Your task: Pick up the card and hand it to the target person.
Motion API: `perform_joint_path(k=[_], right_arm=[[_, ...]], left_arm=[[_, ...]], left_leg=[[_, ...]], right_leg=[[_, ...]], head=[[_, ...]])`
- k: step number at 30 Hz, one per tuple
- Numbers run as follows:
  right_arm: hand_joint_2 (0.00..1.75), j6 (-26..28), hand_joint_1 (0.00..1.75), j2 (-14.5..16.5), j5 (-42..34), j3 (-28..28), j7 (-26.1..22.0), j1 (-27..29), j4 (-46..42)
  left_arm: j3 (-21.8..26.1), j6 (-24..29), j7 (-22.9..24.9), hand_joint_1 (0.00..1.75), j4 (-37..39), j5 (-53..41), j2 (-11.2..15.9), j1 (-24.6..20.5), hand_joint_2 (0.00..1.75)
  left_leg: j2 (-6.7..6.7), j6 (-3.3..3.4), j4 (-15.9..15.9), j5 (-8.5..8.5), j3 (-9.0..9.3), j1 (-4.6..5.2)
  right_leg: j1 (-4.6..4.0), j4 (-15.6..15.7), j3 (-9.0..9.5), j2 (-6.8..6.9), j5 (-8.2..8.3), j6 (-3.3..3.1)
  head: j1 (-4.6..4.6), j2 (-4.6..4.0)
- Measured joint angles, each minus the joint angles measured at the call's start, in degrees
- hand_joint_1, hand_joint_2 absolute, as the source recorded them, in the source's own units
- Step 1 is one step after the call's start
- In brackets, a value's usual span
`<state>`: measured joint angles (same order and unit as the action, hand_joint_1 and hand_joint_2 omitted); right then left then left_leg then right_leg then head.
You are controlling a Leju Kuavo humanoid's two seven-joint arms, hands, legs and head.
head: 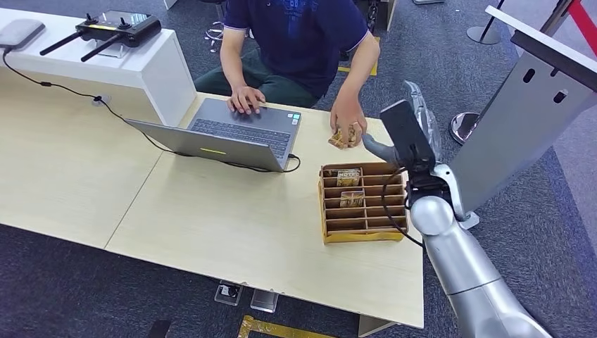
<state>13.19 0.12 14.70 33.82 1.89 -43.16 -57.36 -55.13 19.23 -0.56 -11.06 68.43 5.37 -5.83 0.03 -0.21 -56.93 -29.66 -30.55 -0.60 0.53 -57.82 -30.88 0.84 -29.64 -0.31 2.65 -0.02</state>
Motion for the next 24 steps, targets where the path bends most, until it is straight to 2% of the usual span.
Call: perform_joint_path(k=[3,7,11,14,17,18,21,24], right_arm=[[1.75,-4.00,0.00,-4.04,-9.18,-2.52,-1.06,6.19,-8.60],[1.75,-7.46,0.00,-8.98,-17.36,-5.95,-3.11,14.75,-19.41],[1.75,-9.12,0.00,-11.92,-20.82,-8.15,-4.82,21.19,-25.44],[1.75,-8.82,0.00,-14.47,-21.70,-9.98,-6.37,29.57,-31.37],[0.44,-7.91,0.00,-15.66,-23.77,-11.15,-8.22,36.68,-33.79],[0.44,-7.71,0.00,-15.92,-24.20,-11.47,-8.86,38.16,-34.29],[1.75,-7.55,0.00,-16.43,-24.90,-12.24,-10.22,41.34,-35.33],[1.75,-7.77,0.00,-16.63,-24.30,-12.40,-10.59,42.96,-35.60]], left_arm=[[0.09,0.34,0.20,0.00,0.03,0.80,0.14,0.20,0.00],[0.31,1.05,0.55,0.00,0.04,1.90,0.19,0.32,0.00],[0.82,1.85,0.89,0.00,0.04,2.46,0.19,0.38,0.00],[1.16,2.45,1.43,0.00,0.04,2.72,0.13,0.34,0.00],[1.35,2.98,1.75,0.00,0.04,2.89,0.10,0.55,0.00],[1.45,3.05,1.75,0.00,0.04,2.91,0.09,0.46,0.00],[1.64,3.07,1.68,0.00,0.04,2.94,0.03,0.18,0.00],[1.69,3.06,1.55,0.00,0.04,2.98,0.01,0.13,0.00]], left_leg=[[0.02,-0.01,0.00,-0.04,0.00,0.00],[0.02,0.00,0.00,-0.08,0.02,0.00],[0.19,-0.01,0.03,-0.11,0.11,-0.01],[-0.23,0.04,0.03,-0.20,0.23,-0.02],[-0.09,0.00,0.03,-0.28,0.15,-0.01],[-0.02,0.01,0.03,-0.29,0.14,-0.01],[0.00,0.01,0.03,-0.30,0.17,-0.01],[0.00,0.01,0.03,-0.30,0.17,-0.01]], right_leg=[[0.00,0.02,0.00,-0.02,0.00,0.00],[0.00,0.05,0.02,-0.02,-0.02,0.03],[-0.01,0.07,0.01,-0.16,-0.05,0.05],[-0.01,0.10,0.34,0.24,-0.29,0.16],[0.00,0.07,0.27,0.11,-0.29,0.04],[0.00,0.06,0.24,0.04,-0.28,0.03],[0.00,0.07,0.24,0.02,-0.28,0.03],[0.00,0.07,0.24,0.02,-0.28,0.03]], head=[[0.01,0.00],[0.00,0.00],[0.05,0.00],[-0.01,0.00],[-0.08,0.00],[-0.03,0.00],[-0.02,0.00],[-0.02,0.00]])
